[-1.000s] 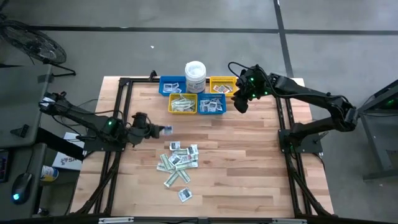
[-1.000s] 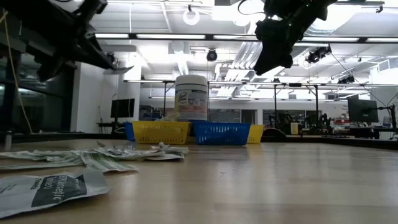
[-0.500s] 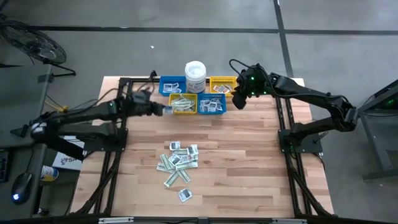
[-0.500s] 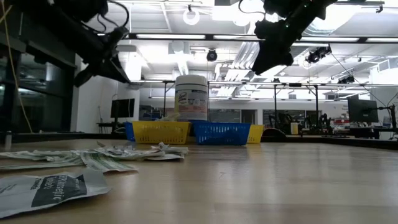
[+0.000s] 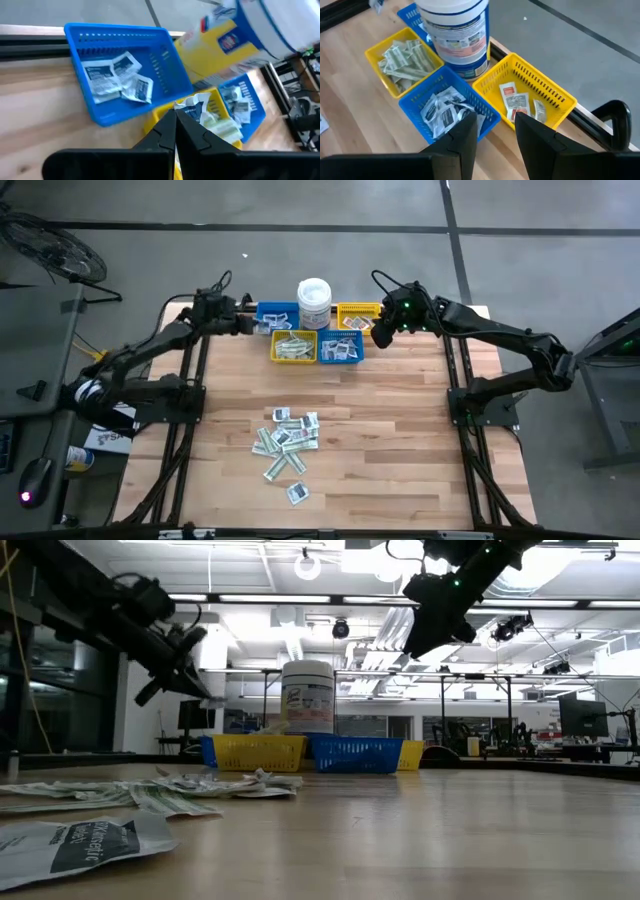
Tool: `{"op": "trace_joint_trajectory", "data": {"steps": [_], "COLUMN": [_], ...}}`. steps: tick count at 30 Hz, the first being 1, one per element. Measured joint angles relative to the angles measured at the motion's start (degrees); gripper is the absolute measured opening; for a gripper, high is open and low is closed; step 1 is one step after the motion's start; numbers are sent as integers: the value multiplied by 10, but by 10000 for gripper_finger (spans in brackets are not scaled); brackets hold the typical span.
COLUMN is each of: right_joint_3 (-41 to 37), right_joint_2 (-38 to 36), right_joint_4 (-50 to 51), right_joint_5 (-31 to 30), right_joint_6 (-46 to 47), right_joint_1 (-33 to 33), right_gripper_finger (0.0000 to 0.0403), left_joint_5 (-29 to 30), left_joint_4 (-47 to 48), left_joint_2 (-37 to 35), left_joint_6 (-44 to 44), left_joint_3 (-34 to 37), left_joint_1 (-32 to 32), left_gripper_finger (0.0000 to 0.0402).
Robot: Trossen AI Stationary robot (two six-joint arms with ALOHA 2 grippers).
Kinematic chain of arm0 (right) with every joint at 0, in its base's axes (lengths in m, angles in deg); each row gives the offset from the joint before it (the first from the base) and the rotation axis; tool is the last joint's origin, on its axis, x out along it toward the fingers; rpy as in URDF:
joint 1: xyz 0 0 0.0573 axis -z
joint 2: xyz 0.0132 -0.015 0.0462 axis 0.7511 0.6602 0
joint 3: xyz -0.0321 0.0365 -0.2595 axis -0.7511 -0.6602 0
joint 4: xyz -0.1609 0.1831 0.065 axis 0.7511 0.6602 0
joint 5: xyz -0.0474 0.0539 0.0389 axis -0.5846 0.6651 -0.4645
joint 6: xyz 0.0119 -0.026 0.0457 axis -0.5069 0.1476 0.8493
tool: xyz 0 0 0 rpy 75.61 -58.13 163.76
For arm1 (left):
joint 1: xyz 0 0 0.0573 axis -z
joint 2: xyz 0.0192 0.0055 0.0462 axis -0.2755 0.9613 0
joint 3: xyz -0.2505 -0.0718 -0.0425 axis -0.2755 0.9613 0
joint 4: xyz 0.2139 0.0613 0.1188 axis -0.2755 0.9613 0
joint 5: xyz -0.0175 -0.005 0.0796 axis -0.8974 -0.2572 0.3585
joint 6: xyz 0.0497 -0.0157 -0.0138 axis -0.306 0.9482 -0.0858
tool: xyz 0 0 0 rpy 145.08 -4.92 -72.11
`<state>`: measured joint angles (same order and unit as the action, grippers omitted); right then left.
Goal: Pick & Place First Aid Supplies
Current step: Put the blue alcohol pad into the left blue bin
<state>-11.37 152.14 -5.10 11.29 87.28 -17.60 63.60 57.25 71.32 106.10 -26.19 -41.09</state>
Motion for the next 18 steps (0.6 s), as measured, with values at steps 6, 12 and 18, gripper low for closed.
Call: {"op": "trace_joint_trajectory", "data": {"steps": [6, 12, 18], "right_joint_3": [0, 0, 0], "right_joint_2": [0, 0, 0], "right_joint_4": [0, 0, 0], "right_joint_5": [-9, -9, -22], "right_joint_6": [8, 8, 24], "right_joint_1": [0, 0, 0], "right_gripper_finger": [126, 126, 126], "left_joint_5": [-59, -32, 6], "left_joint_4": [-109, -143, -128], "left_joint_2": [104, 177, 233], "left_joint_6": [-12, -33, -116], "left_joint_3": [0, -25, -94], "left_joint_1": [-46, -52, -52], "left_gripper_finger": [0, 0, 0]}}
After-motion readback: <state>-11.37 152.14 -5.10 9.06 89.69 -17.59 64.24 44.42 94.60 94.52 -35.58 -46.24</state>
